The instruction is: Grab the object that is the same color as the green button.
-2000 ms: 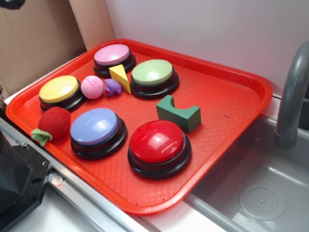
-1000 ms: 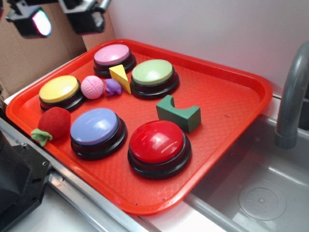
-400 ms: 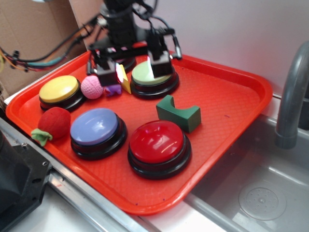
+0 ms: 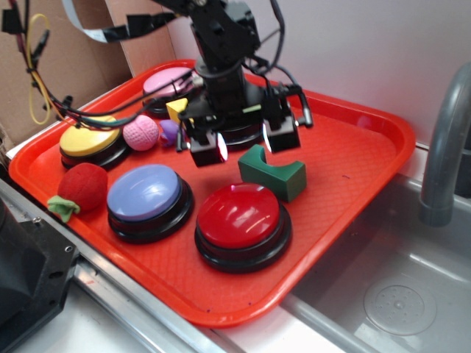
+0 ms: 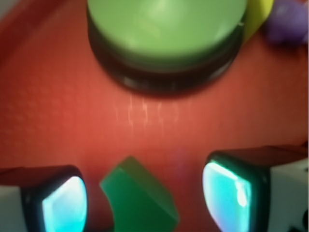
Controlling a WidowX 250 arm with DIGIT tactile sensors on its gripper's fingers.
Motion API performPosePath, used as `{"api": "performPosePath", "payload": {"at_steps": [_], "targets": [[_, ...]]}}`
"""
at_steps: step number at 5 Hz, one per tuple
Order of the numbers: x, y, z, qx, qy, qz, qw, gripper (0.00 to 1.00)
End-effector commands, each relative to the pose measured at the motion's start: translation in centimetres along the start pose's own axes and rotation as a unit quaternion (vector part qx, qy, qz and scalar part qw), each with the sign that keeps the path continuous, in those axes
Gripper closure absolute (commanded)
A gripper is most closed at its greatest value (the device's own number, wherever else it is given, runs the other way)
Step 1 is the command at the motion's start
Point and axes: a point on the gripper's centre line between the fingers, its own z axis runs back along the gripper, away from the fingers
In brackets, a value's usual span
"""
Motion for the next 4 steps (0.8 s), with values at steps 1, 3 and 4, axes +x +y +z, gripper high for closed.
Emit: {"api": "performPosePath", "payload": {"at_steps": [1, 3, 4], "targets": [[-1.7, -1.3, 0.0, -0.026, 0.016, -0.034, 0.999, 0.0], [-1.1, -1.1, 0.2, -0.013, 0.021, -0.03, 0.999, 1.0], [0.5, -0.8, 1.0, -0.004, 0.032, -0.052, 0.998, 1.0]]}}
